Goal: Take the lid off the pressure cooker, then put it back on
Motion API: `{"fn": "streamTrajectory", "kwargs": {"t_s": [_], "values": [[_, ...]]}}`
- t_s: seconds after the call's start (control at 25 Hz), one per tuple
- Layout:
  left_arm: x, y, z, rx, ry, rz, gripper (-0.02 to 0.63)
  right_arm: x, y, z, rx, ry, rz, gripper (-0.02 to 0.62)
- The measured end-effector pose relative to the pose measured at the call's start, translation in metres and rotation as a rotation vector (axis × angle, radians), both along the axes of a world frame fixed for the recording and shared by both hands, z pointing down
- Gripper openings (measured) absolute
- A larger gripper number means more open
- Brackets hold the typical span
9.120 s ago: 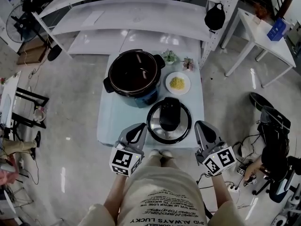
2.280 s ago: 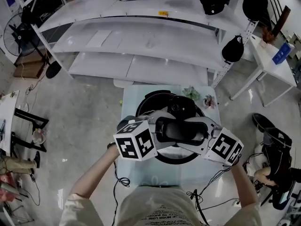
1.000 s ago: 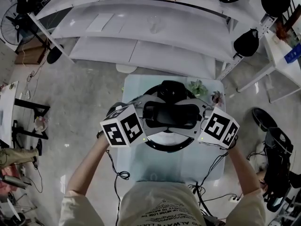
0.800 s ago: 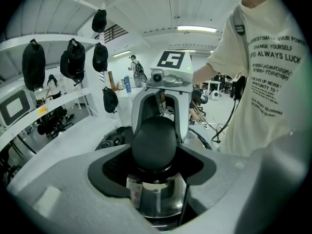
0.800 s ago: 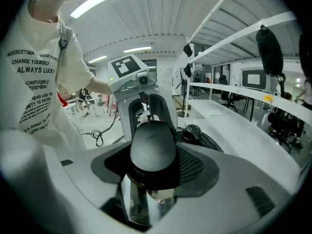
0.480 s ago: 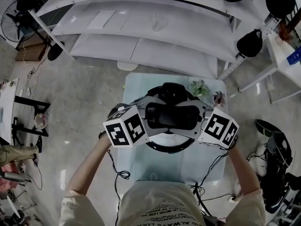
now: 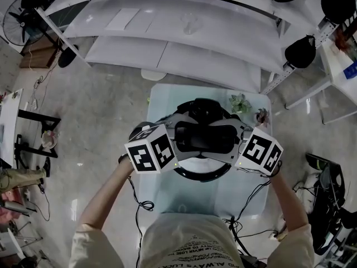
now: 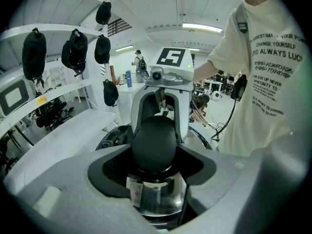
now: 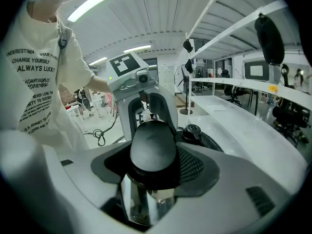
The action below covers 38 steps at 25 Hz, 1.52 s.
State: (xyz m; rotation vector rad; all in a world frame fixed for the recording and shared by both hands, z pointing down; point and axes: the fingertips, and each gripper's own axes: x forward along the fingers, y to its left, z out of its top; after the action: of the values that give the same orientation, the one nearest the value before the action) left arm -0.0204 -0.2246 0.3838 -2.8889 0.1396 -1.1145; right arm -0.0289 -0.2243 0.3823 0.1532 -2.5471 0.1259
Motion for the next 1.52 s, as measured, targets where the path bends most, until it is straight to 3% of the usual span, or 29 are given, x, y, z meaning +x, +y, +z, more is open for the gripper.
{"fn": "streamTrajectory", "kwargs": {"t_s": [0.44,0.68,1.12,1.52], "values": [[0.002,0.001,0.003,0.001,0.002,0.011,0.288,0.002,0.001,0.002,0.009,-0.023,-0.005,0.278],[-0.001,-0.001,0.002,-0.016,0.061,-0.019,0.288,0.001,0.0,0.001,0.011,-0.027,0.001,0.278],[-0.01,-0.004,-0.001,-0.008,0.188,-0.191,0.29,0.004,-0.003,-0.004,0.051,-0.077,0.09,0.285],[-0.034,-0.001,-0.018,0.075,0.331,-0.428,0.288,0.026,0.0,-0.022,0.025,-0.242,0.318,0.279]]}}
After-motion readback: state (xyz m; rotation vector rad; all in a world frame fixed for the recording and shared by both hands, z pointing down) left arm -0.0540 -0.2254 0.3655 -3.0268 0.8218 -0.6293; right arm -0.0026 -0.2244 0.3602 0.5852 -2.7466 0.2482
